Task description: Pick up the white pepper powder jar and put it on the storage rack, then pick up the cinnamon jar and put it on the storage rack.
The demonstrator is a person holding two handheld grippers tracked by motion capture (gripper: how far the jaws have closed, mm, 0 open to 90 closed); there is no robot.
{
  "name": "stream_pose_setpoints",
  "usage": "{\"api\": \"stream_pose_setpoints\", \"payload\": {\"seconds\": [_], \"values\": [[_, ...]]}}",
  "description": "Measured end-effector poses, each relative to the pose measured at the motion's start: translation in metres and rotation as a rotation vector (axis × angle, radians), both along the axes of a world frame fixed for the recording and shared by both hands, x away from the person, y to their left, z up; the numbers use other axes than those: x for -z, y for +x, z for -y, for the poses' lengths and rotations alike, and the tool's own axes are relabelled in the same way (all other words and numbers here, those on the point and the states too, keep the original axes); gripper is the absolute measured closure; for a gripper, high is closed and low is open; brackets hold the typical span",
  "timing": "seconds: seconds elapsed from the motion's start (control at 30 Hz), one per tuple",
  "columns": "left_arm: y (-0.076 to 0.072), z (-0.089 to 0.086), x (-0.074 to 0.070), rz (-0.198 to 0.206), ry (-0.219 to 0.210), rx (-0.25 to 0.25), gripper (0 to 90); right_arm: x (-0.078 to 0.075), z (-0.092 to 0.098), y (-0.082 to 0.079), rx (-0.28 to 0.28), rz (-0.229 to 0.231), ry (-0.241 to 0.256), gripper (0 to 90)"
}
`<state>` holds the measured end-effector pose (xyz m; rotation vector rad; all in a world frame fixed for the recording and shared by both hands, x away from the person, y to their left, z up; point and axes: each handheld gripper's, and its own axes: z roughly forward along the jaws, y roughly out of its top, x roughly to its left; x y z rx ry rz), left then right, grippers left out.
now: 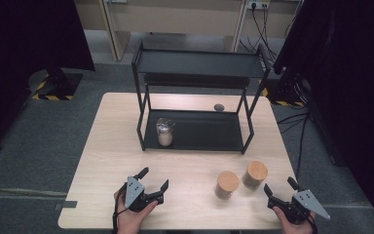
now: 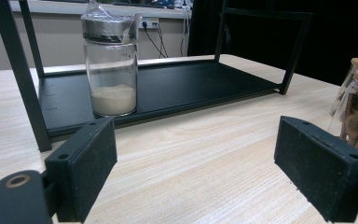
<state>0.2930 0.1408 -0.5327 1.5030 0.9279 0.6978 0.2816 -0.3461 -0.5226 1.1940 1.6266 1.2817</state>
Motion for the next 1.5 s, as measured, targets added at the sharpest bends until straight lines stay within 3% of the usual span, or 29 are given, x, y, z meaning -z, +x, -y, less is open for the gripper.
{"api": "stream_pose_setpoints", "payload": {"seconds": [0.5, 0.93, 1.5], "values": [[0.000, 0.000, 0.000, -0.002, -0.002, 0.001, 12.4, -0.008, -0.007, -0.012, -0.023, 0.029, 0.022, 4.5], [0.000, 0.001, 0.000, 0.002, 0.012, 0.003, 12.5, -0.018, -0.043, -0.024, -0.154, 0.052, 0.017, 4.5], [-0.001, 0.001, 0.000, 0.004, 0.017, 0.005, 12.5, -0.019, -0.086, -0.023, -0.292, 0.044, -0.011, 5.4]]}}
